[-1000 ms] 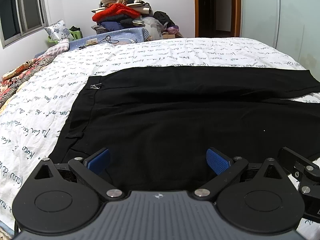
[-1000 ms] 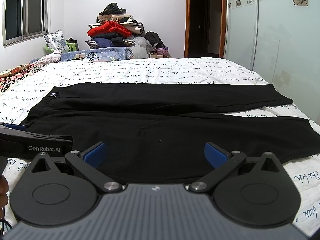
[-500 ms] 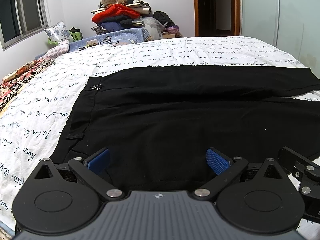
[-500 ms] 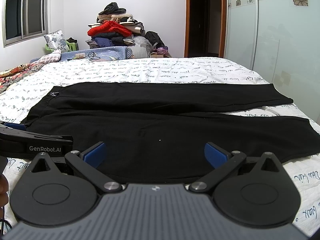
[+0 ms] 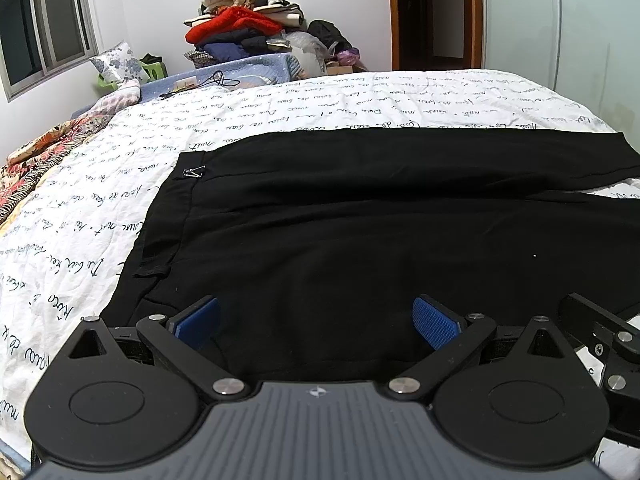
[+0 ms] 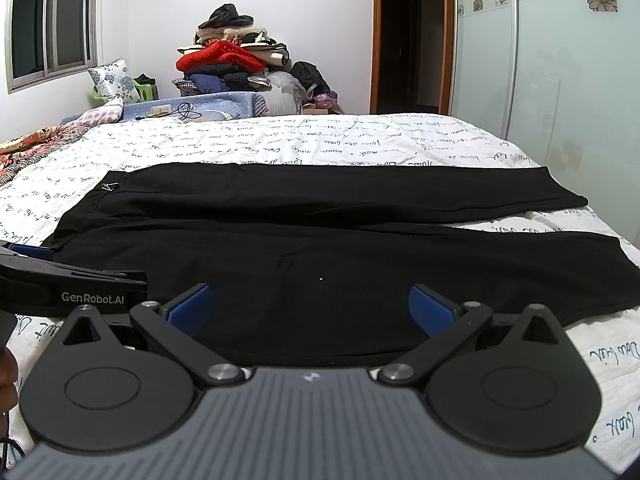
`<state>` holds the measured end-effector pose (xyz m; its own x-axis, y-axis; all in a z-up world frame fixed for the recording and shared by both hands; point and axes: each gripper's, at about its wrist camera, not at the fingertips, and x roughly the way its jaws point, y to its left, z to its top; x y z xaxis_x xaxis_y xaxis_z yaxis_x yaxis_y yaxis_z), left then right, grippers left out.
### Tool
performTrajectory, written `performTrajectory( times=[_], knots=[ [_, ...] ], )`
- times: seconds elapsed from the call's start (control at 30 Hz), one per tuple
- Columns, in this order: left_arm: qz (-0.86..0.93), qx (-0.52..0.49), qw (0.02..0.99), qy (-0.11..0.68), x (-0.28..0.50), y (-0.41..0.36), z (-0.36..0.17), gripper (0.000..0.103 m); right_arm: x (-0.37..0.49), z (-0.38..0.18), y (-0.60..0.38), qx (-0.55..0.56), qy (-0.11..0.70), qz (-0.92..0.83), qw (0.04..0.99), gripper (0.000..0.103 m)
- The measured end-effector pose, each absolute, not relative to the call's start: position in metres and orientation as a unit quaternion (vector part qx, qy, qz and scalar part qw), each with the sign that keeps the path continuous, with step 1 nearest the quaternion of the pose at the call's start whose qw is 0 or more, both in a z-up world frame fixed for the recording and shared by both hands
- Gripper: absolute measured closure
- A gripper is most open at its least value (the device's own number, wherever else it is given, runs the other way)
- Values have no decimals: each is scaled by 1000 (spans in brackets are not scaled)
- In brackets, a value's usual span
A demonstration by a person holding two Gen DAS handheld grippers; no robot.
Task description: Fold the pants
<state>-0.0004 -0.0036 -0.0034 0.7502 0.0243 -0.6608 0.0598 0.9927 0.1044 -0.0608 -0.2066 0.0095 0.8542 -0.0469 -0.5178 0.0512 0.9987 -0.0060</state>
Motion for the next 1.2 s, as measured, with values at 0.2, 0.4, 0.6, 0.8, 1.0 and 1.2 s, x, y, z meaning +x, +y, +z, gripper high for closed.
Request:
performTrajectory(
  times=[0.2,0.4,0.6,0.8,1.0,1.2],
  knots=[
    [-9,62,933,354,2,-2,-5,0,-62,11,-207,-1,257,-9,966,0],
    [1,113,935,335,17,12,0,0,-51,25,-203,-63,203,73,974,0],
    [17,83,931,356,65,68,9,0,-1,45,-198,-127,190,127,965,0],
    [14,45,921,386,127,122,14,0,77,46,-196,-164,207,167,950,0],
    [-30,98,923,372,191,138,9,0,171,29,-200,-180,269,219,920,0],
    [-65,78,915,391,252,166,-13,1,251,16,-218,-174,288,243,910,1]
  ],
)
